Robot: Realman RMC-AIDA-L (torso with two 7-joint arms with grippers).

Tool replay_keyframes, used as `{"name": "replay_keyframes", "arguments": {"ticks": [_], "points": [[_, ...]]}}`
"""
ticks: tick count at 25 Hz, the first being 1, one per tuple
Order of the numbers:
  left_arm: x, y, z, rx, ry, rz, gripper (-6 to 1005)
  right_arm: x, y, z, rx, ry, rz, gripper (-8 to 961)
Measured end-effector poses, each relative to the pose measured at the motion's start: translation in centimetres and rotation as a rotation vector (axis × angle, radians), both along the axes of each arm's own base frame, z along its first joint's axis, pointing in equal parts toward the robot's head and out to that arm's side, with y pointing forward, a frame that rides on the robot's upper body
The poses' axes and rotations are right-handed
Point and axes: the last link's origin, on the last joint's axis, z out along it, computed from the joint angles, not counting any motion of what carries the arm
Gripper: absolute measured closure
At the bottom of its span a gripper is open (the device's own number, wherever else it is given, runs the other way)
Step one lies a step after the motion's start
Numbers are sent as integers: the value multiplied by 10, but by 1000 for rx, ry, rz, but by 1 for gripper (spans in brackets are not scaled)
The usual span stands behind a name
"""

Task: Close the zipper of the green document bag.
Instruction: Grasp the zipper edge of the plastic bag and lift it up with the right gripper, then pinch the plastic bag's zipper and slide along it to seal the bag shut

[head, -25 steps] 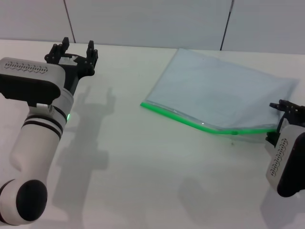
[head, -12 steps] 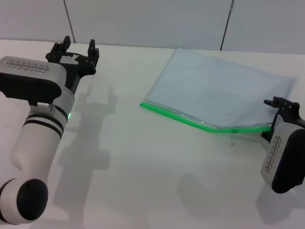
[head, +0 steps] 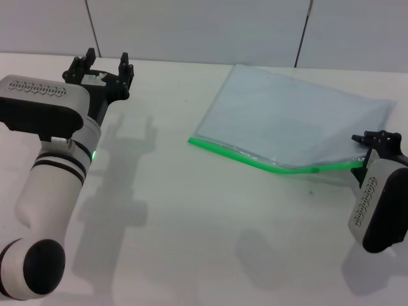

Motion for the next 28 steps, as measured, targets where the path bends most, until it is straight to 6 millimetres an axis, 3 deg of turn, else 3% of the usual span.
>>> {"name": "replay_keyframes", "arguments": {"ticks": [10, 19, 28], "points": [[1, 0, 0, -1, -5, -1, 376, -7, 6, 5, 46, 108, -48, 761], [31, -1, 0, -115, -8, -131, 375, -38, -1, 25, 106, 197, 16, 826], [66, -2, -20, -330, 231, -259, 375, -41, -1, 29, 108, 216, -6, 881]]}}
